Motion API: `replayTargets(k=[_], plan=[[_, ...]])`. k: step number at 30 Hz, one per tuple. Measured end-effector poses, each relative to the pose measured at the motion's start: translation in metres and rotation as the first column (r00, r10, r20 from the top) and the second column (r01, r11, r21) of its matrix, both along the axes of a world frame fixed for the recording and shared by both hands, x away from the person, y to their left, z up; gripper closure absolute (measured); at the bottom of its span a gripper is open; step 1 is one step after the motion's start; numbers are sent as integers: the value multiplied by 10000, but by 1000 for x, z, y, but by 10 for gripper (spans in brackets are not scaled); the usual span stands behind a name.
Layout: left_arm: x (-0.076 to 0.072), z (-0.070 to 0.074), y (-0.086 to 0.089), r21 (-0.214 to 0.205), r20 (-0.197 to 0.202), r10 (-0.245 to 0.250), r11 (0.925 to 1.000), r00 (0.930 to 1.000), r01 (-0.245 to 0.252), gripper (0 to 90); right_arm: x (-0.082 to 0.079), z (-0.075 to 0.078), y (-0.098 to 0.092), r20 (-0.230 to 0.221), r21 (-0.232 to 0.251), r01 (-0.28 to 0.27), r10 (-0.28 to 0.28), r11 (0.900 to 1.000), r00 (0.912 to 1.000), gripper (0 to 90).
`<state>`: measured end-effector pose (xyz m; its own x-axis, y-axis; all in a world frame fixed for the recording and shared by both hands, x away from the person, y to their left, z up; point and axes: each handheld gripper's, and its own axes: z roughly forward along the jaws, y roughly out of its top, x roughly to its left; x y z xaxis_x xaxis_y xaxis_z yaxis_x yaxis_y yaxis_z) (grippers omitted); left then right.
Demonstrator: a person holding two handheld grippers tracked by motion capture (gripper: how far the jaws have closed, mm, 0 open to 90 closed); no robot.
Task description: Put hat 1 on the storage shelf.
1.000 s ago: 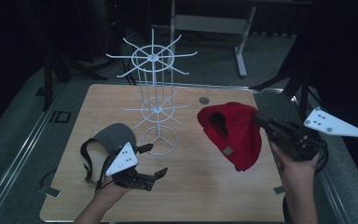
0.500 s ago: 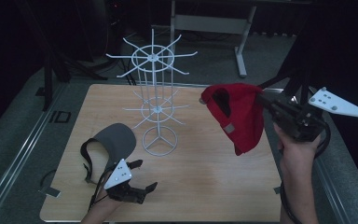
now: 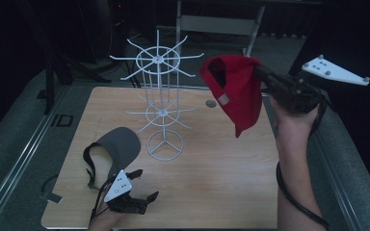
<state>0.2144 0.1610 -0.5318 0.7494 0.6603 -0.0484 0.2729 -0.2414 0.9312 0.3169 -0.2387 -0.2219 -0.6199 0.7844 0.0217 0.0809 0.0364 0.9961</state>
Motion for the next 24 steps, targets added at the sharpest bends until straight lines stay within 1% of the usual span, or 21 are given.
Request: replayTargets(k=[4,8,12,15,17,19,24], plan=[[0,-1,1,-34,-8,22,10000,10000,-22,88,9,4,13,-154,-160,10,-13,9999,9999,887],[0,-1,3,-96,32,85,9999,10000,-85,88,14,1,24,-268,-284,-168,161,9995,9995,886],[0,-2,4,-196,-34,139,9997,9999,-140,88,14,-8,29,-362,-469,-279,262,9985,9990,886],[0,-3,3,-194,-71,114,9997,9999,-115,88,15,-14,30,-436,-662,-293,265,9974,9987,886],[-1,-3,2,-105,-45,99,9999,9999,-100,88,14,-20,30,-494,-747,-377,341,9965,9982,886],[0,-4,2,-130,-71,107,9999,9999,-108,88,13,-25,32,-493,-911,-479,435,9947,9978,886],[0,-4,3,-138,-83,117,9998,9999,-118,88,8,-37,33,-619,-1053,-756,693,9916,9957,885]])
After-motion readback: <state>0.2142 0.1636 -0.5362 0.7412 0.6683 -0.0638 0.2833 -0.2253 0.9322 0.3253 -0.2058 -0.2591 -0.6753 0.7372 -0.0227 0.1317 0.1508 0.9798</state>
